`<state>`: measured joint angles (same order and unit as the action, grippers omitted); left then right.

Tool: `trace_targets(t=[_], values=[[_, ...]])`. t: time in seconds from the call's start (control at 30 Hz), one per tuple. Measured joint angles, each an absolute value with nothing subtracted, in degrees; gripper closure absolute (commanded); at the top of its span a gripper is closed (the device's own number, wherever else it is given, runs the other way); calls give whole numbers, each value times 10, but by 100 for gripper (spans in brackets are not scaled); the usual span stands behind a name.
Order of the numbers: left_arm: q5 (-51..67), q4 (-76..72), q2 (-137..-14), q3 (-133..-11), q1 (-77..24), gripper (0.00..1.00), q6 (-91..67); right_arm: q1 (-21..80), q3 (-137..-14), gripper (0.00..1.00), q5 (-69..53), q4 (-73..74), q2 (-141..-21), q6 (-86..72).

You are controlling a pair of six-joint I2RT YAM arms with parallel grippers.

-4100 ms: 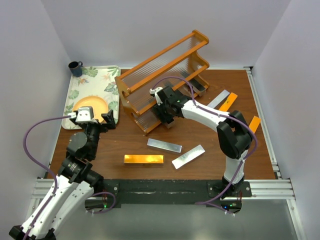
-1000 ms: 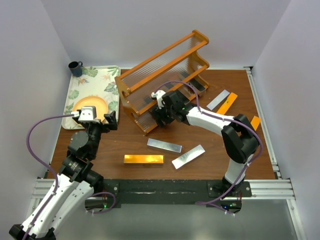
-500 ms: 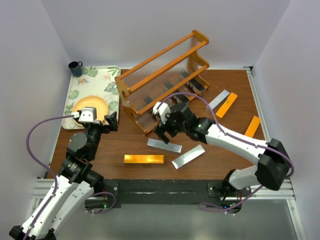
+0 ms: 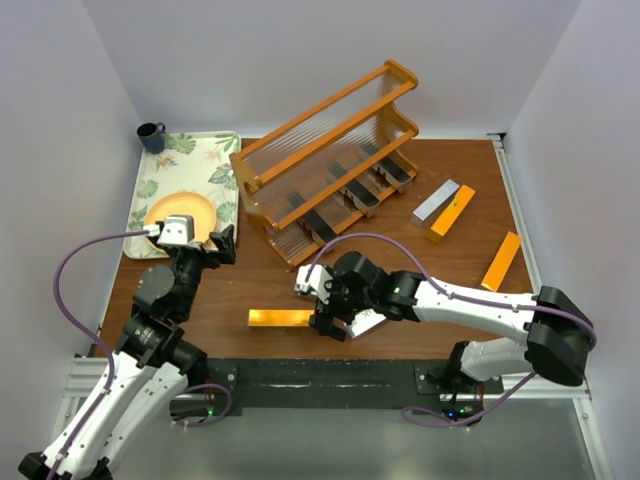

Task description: Place and organize the toothpastes onto the shelf

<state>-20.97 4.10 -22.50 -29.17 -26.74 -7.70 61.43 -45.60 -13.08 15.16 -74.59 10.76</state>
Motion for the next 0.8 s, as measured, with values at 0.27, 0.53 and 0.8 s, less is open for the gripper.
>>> trace_targets(t=[0.27,0.53,0.8], values=[[-210,44,-236,-292,-267,0,-77,625,-448,11,-126,104,-804,117],[-203,44,-244,-292,-267,0,-77,634,-448,16,-100,69,-868,123],[-197,44,-245,-292,-267,0,-77,647,-443,28,-84,51,-902,124]])
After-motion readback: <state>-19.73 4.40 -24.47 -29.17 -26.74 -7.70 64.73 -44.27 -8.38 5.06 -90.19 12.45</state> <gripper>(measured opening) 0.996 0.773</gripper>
